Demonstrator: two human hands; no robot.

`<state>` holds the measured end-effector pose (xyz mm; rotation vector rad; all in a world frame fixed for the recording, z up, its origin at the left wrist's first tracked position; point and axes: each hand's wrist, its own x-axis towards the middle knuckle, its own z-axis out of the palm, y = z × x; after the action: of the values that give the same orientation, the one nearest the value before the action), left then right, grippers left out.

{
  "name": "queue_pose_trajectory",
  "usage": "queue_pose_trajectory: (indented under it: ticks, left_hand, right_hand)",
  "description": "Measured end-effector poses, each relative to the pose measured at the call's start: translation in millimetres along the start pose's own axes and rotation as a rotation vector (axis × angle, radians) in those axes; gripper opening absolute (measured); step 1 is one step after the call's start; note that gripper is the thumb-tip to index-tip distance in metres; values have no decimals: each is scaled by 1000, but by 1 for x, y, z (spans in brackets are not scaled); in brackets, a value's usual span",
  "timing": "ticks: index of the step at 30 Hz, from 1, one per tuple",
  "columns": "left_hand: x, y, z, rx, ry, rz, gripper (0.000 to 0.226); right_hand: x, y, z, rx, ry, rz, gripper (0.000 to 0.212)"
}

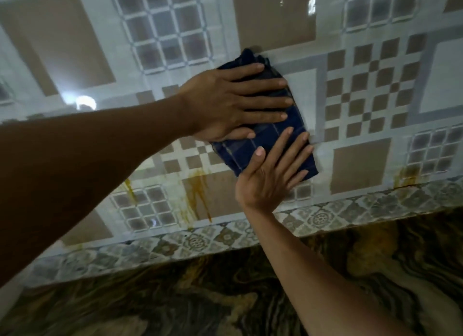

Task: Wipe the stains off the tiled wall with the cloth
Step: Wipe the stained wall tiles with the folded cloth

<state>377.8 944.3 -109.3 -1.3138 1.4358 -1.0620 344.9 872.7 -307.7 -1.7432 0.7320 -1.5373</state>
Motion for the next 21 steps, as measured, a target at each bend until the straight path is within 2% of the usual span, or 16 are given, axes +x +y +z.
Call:
queue_pose_trajectory:
  ticks: [14, 21]
  left_hand:
    - [-153, 13, 35, -34, 11, -55, 62]
    - [-253, 18, 57, 35, 8, -85, 64]
  right_hand:
    - [-115, -71, 48, 34, -86, -73, 62]
    - [-189, -126, 79, 34, -128, -105, 63]
